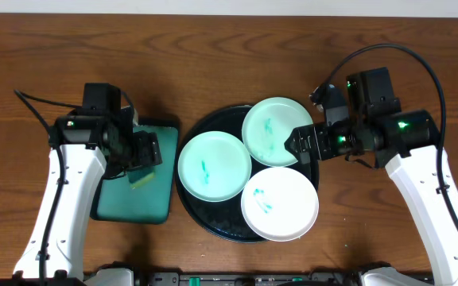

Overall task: Clean dirty plates on tray and stack at the side
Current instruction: 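Reach the right gripper to the top pale green plate and grip its rim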

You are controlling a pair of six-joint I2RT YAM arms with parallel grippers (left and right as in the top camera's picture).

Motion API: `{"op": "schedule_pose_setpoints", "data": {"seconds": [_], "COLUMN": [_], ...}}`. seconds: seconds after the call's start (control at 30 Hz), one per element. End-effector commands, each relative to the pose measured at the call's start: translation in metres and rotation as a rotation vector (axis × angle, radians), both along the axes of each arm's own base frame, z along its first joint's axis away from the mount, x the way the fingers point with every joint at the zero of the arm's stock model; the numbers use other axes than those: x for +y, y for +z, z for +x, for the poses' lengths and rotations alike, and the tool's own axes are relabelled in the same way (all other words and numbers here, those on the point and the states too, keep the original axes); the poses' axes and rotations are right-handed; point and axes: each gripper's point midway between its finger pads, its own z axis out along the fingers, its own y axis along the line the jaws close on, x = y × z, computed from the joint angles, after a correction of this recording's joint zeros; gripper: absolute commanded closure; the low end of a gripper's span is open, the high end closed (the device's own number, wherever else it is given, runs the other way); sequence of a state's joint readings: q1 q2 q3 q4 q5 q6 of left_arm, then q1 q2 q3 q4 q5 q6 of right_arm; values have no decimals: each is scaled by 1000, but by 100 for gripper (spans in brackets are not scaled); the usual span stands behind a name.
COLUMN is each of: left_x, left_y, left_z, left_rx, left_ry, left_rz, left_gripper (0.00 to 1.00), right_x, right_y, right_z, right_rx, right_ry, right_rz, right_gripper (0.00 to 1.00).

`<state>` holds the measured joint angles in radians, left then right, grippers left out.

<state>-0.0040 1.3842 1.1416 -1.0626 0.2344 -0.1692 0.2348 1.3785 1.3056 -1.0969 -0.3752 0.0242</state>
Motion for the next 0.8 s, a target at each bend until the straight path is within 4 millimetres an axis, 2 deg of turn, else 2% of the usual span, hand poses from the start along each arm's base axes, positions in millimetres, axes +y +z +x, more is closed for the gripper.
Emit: {"op": "schedule_pose_setpoints", "data": {"seconds": [0.0, 0.13, 0.27, 0.5, 0.6, 0.67, 0.73, 0.77], "left_x": [-2, -2, -2, -2, -2, -2, -2, -2], "left_y": [5, 5, 5, 5, 5, 5, 5, 5], "left_z": [4, 4, 4, 4, 4, 4, 4, 4], "left_rx": [-14, -14, -14, -17, -16, -16, -16, -16], "left_ry": [4, 4, 4, 4, 4, 4, 4, 4], "left_rz": [-7, -7, -7, -7, -7, -7, -7, -7], "left_gripper": [20, 20, 20, 20, 20, 20, 20, 20], "right_x": [3, 7, 27, 84, 92, 103, 116, 120], "right_y": [9, 2, -15, -46, -74, -88, -98, -105], "right_z": [3, 7, 5, 13, 18, 18, 16, 15], "right_rx": [-39, -30, 95, 190, 265, 291, 302, 313], "right_ry": [22, 30, -10, 31, -111, -140, -135, -164], "right_rz": [-2, 10, 91, 179, 110, 88, 83, 64], "right_gripper": [1, 1, 1, 1, 11, 22, 27, 33]}}
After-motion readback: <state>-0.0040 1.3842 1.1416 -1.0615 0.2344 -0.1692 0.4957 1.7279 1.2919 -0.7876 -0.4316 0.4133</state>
